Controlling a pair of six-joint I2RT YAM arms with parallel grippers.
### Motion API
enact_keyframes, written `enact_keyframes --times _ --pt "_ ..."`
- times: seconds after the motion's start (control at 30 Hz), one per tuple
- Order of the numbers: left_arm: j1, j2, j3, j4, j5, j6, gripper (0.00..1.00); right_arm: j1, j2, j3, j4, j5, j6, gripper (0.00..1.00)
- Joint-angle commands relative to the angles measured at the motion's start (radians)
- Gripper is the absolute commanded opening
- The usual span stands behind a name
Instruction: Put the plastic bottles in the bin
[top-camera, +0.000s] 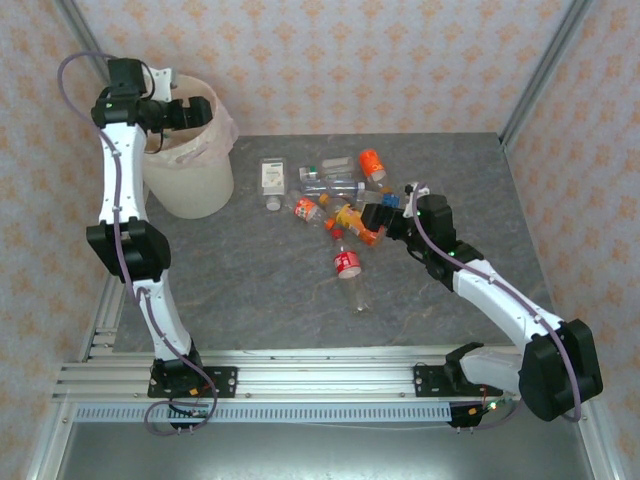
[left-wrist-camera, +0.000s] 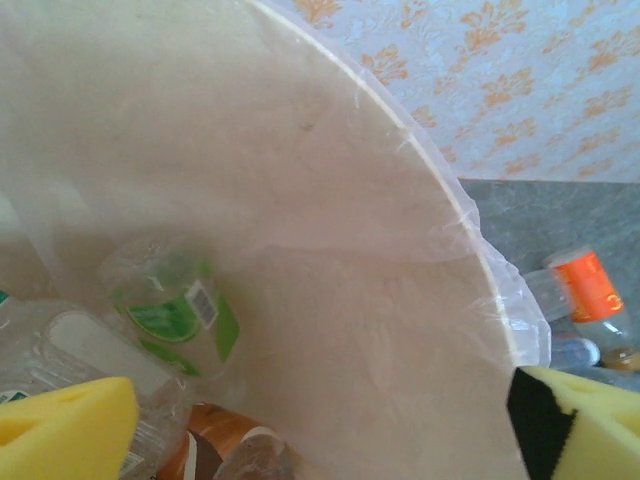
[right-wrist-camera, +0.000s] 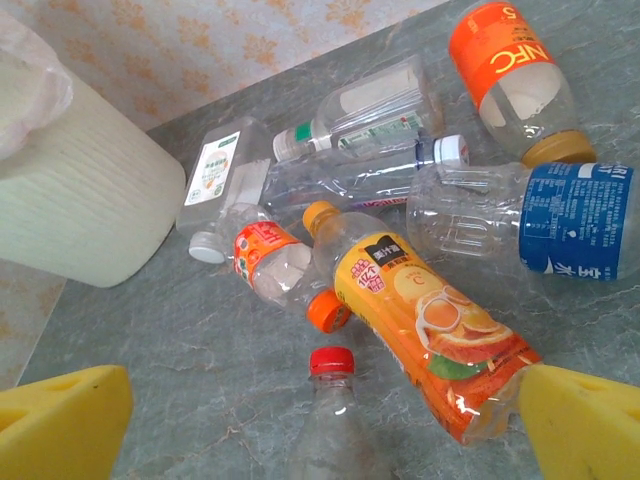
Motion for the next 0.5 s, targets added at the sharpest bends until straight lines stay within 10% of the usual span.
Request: enact_keyframes --times 0.0,0.47 --pt "-0.06 -0.091 0.025 0.042 -0.136 -0.039 1.0 0.007 0.0 0.003 -0.061 -0.008 -0.028 0.99" --pt "-0.246 -0.276 -0.108 0.184 -0.536 -0.264 1.0 0.191 0.074 -0.019 -0.26 0.081 -0.104 1.0"
